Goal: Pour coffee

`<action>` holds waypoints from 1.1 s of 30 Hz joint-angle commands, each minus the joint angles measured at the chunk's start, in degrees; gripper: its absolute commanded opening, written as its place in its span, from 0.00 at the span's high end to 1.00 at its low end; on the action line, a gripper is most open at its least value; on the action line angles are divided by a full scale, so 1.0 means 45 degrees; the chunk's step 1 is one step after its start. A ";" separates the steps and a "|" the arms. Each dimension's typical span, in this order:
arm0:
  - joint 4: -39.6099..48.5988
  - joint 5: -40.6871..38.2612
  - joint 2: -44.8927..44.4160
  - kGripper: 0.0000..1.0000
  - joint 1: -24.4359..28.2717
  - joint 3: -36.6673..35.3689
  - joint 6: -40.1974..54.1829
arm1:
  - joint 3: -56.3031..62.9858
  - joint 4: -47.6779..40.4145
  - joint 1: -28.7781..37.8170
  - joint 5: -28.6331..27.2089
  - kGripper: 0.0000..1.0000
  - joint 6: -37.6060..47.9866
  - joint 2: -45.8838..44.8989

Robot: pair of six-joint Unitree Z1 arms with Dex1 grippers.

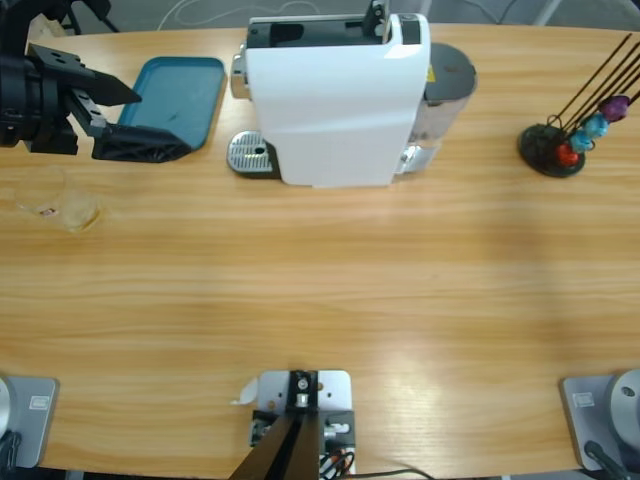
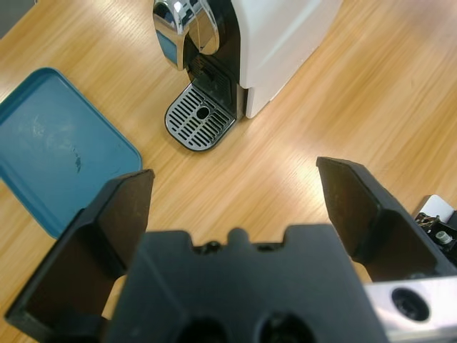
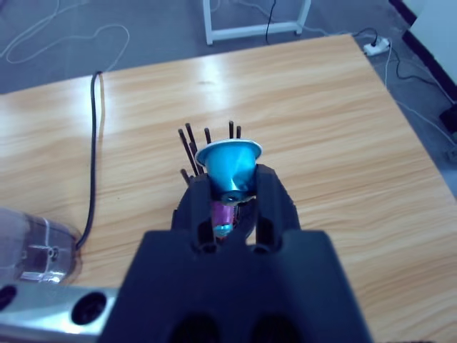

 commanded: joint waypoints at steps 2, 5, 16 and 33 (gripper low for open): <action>-0.0105 0.0145 -0.0867 0.00 -0.0158 0.0738 -0.0161 | -0.1244 0.0808 0.1383 0.4723 1.00 -0.2334 -0.1669; -0.0078 0.0160 -0.1714 0.00 -0.0158 0.1199 -0.0169 | -0.2299 0.1984 0.3383 0.6879 1.00 -0.5541 -0.1337; 0.1243 0.0281 -0.4996 0.00 -0.0158 0.2585 -0.0017 | -0.8611 0.5050 0.8078 0.8770 1.00 -0.8248 0.4088; 0.1516 0.0262 -0.4835 0.00 -0.0040 0.2421 -0.0033 | -1.2069 0.4956 0.6922 0.9637 1.00 -1.0869 0.9327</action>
